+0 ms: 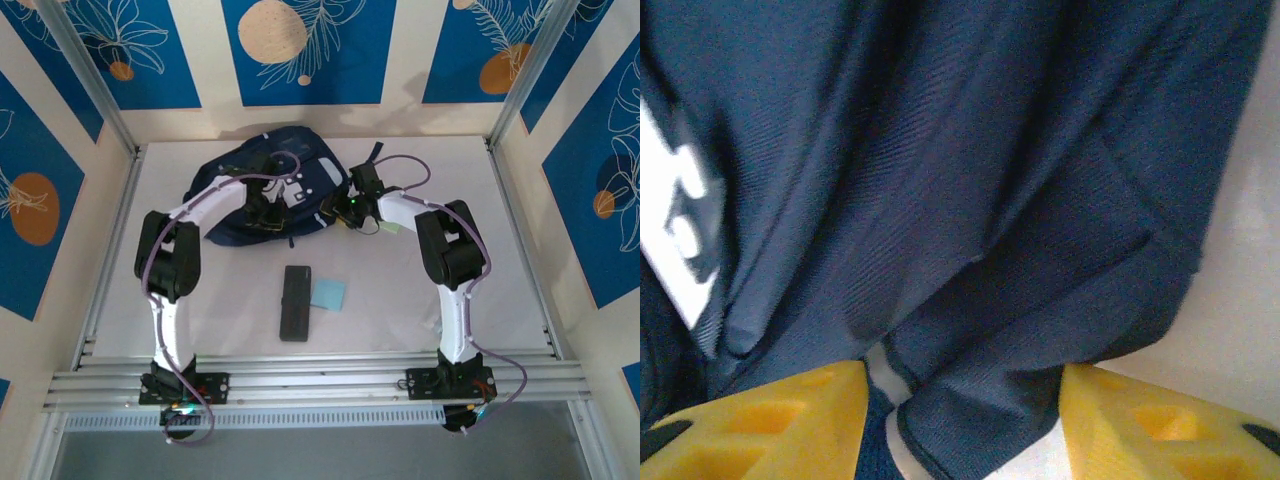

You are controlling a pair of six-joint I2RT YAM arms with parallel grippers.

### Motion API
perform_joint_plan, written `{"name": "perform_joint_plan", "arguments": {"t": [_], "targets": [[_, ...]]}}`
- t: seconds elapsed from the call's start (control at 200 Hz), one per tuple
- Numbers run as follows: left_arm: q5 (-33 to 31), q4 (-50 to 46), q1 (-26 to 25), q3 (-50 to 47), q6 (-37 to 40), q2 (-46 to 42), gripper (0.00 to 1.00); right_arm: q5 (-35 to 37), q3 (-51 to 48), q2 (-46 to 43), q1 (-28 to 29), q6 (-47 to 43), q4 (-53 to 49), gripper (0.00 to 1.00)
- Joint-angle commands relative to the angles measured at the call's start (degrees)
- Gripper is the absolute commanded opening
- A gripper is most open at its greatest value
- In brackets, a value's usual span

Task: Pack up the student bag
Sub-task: Unzip the student bag at the top-center of the table.

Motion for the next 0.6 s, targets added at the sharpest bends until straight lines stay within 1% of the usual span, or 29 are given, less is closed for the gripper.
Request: {"name": "perform_joint_plan", "arguments": {"t": [0.0,0.13,0.275,0.36,0.465,0.595], "targets": [[8.8,3.3,-1.5,0.3,-2.9,-5.1,0.0,-6.7,-1.8,-6.4,0.2,0.6,1.5,0.56],[9.8,6.3,-1.5,0.2,-5.3,-8.1,0.0,-11.9,-5.8,-9.6,0.6,4.2,5.6,0.58],[10.6,7.8,-1.9,-0.3,-6.6,-10.2,0.0,-16.4,-9.0,-10.5,1.2,11.8,13.0,0.59],[12.2,8.6,-2.3,-1.0,-7.5,-10.7,0.0,-16.4,-8.0,-9.0,2.7,13.1,13.8,0.59],[12.3,8.6,-3.4,-2.0,-7.4,-11.2,0.0,-15.6,-6.4,-6.3,3.8,14.7,15.2,0.59],[14.7,10.2,-4.3,-4.8,-8.3,-12.2,0.0,-11.8,-3.9,-2.9,4.4,15.3,16.1,0.54]]}}
